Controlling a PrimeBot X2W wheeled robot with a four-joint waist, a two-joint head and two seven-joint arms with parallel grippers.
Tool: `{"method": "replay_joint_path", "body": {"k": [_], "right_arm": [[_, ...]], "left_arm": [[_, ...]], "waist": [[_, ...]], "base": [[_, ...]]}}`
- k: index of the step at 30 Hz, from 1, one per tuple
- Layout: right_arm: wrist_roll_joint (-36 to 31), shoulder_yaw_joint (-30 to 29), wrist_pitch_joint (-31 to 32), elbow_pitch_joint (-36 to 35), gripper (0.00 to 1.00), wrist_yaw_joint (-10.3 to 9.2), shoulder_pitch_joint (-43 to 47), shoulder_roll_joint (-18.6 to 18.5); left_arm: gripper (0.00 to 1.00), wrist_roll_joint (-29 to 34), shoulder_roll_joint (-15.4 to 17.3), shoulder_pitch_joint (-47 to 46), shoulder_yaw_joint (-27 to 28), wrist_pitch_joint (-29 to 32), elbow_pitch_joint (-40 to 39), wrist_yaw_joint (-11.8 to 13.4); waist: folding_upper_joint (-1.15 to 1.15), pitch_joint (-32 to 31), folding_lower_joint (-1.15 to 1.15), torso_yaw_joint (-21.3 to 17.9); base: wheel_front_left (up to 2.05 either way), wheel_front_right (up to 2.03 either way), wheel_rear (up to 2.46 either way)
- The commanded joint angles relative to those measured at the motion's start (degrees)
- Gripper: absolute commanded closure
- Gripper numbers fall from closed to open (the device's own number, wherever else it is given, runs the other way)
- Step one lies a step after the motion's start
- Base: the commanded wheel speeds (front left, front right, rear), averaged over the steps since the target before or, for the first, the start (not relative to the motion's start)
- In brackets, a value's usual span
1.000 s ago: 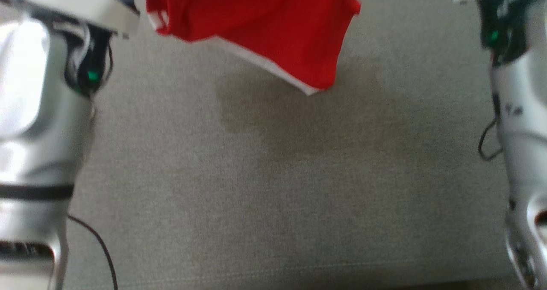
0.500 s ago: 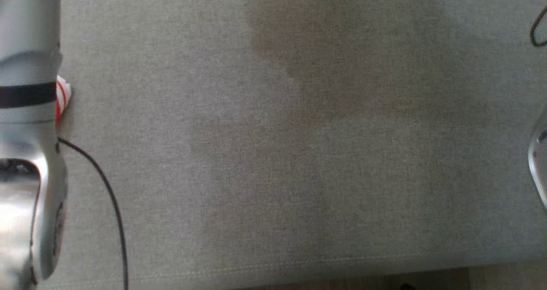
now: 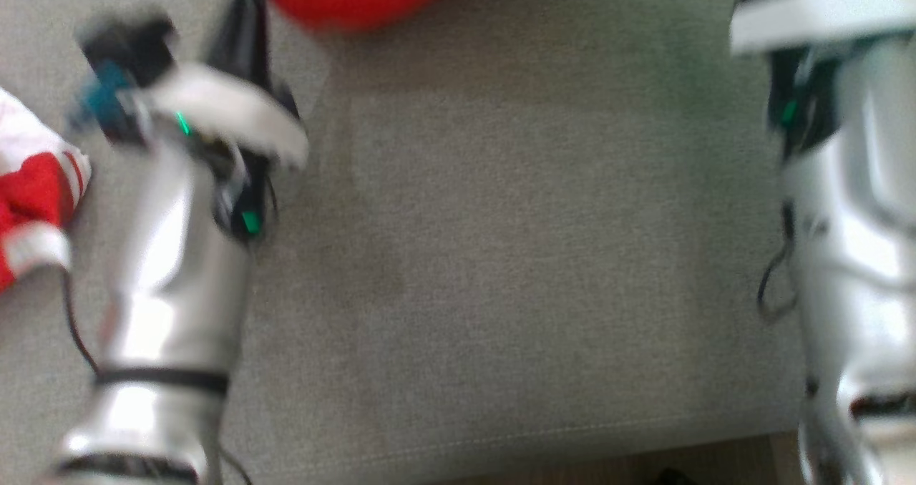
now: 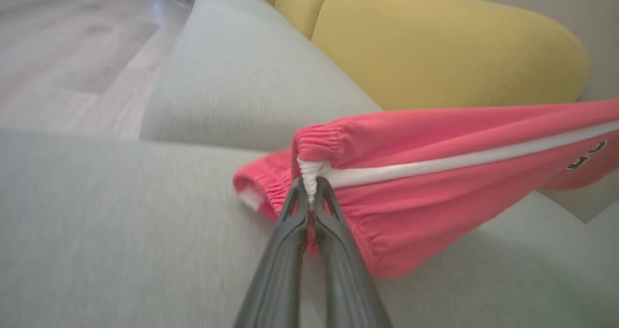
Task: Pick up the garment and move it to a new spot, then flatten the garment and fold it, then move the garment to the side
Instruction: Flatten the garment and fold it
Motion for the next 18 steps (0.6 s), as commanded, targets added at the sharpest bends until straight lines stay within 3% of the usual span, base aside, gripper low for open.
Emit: {"method": "replay_joint_path", "body": {"k": [1,11,18], "right_arm": [[1.8,-0.3,-0.4,-4.4,1.00,0.21,3.1,-0.1],[7.5,0.8,-0.4,-11.2,1.00,0.21,27.1,0.4],[8.9,1.4,-0.4,-13.1,1.00,0.21,37.8,1.0]], "left_arm": [[1.00,-0.5,2.2,3.5,3.2,-0.3,-1.1,0.6],[1.00,0.1,0.1,19.6,3.6,-0.3,-2.6,0.6],[1.00,-0.5,-0.3,27.3,4.4,-0.3,-4.1,0.6]], "waist": [[0.00,-1.7,0.00,-0.6],[0.00,-8.8,0.00,-0.8],[0.00,-13.5,0.00,-0.9]], "base": [[0.00,0.00,0.00],[0.00,0.00,0.00],[0.00,0.00,0.00]]}}
